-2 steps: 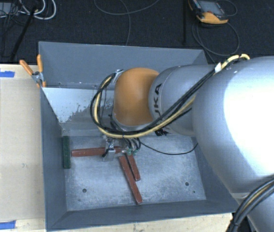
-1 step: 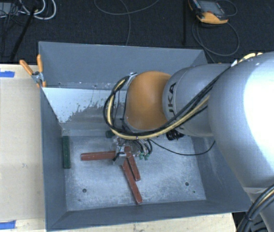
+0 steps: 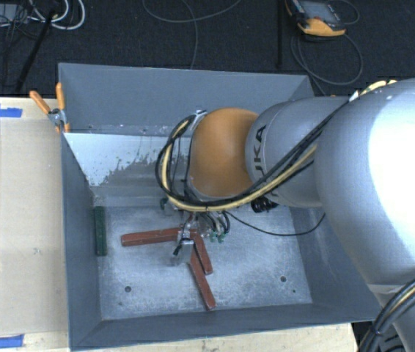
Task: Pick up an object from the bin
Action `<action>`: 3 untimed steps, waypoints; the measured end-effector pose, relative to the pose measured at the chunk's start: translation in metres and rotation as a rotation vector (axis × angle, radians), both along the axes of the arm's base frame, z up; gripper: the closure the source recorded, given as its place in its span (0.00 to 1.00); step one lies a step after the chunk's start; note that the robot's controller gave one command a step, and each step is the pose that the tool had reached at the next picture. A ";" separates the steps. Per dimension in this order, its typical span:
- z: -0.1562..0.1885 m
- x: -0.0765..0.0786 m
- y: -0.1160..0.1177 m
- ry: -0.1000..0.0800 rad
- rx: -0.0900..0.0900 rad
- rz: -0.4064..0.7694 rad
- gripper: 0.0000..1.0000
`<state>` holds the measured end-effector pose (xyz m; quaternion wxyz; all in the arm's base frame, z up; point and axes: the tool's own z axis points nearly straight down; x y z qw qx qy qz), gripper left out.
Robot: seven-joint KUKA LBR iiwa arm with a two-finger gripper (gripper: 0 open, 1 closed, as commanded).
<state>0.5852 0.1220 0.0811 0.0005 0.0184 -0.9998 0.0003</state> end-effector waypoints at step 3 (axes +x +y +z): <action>0.142 0.032 0.028 -0.012 0.004 -0.005 1.00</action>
Offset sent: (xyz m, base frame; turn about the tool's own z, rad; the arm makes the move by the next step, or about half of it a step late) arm 0.0156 0.0224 -0.0111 -0.0310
